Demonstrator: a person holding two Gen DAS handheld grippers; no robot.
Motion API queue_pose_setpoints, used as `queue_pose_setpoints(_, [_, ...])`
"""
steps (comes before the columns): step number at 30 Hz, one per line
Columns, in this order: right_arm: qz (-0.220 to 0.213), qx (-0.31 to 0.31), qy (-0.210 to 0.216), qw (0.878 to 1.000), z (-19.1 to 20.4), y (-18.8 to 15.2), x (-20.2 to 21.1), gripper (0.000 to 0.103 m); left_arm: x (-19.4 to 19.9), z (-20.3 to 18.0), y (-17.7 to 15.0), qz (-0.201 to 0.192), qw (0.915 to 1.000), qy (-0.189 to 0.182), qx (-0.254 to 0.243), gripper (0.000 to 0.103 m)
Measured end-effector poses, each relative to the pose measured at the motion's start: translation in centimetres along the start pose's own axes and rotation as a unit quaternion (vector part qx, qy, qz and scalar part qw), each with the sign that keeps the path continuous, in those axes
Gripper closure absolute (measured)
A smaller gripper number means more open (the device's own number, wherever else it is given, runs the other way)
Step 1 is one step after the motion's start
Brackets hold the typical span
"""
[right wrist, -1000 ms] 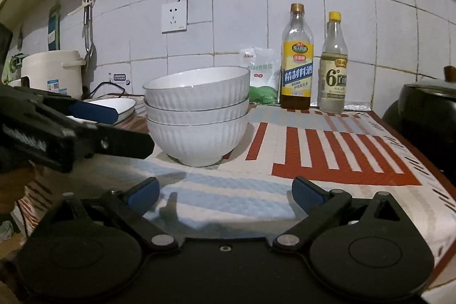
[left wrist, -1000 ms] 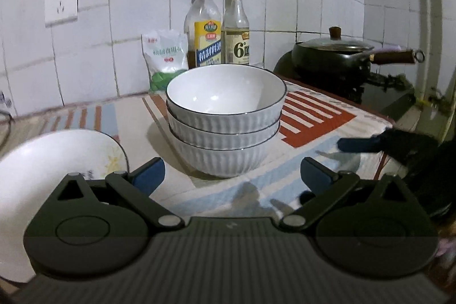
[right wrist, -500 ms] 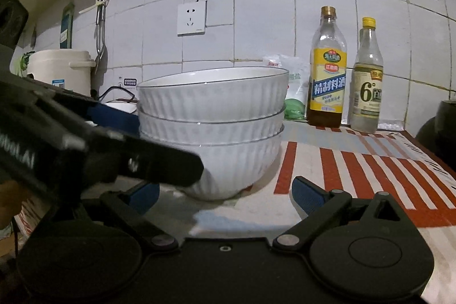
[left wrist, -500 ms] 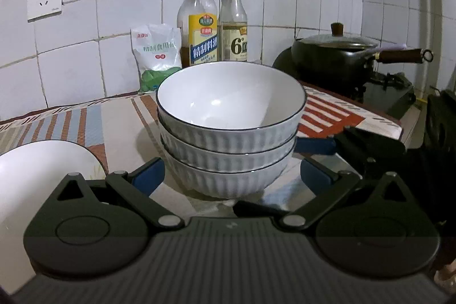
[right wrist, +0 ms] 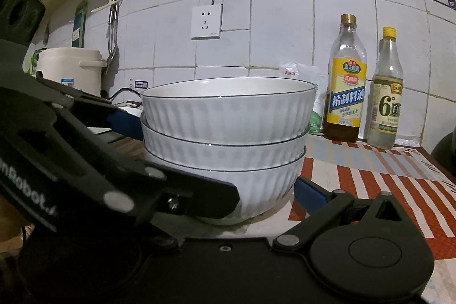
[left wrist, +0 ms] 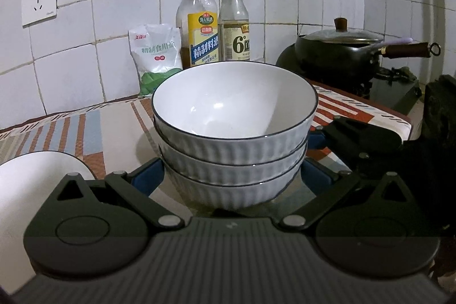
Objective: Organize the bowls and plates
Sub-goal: 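Lift the three-bowl stack off the cloth with the left gripper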
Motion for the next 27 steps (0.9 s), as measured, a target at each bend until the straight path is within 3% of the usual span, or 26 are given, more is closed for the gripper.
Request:
queue_pose_setpoints(15, [0.001,0.010,-0.006,1.000,0.24,0.02,0.01,0.000,-0.02,0.44,0.00,-0.005,0.9998,-0.018,-0.001,0.000])
queue_pose_setpoints(23, [-0.002,-0.033,0.015,0.999,-0.42,0.19,0.39,0.000,0.11,1.04,0.27,0.000,0.9992,-0.037,0.018,0.000])
queue_pose_setpoints(27, [-0.001,-0.037,0.020,0.999,-0.46,0.14,0.35,0.000,0.22,0.87,0.42,0.010,0.9993,-0.029,0.020,0.000])
Point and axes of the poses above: each gripper's, at about its wrist camera, not at the fingertips, and x roughly against the way its jaws point, z to its left, y to its top, the point moved 4 cm from there along -x, roughly the way its jaws point, and after that the axes turned 1 degree about x, right-handed, at the moved point
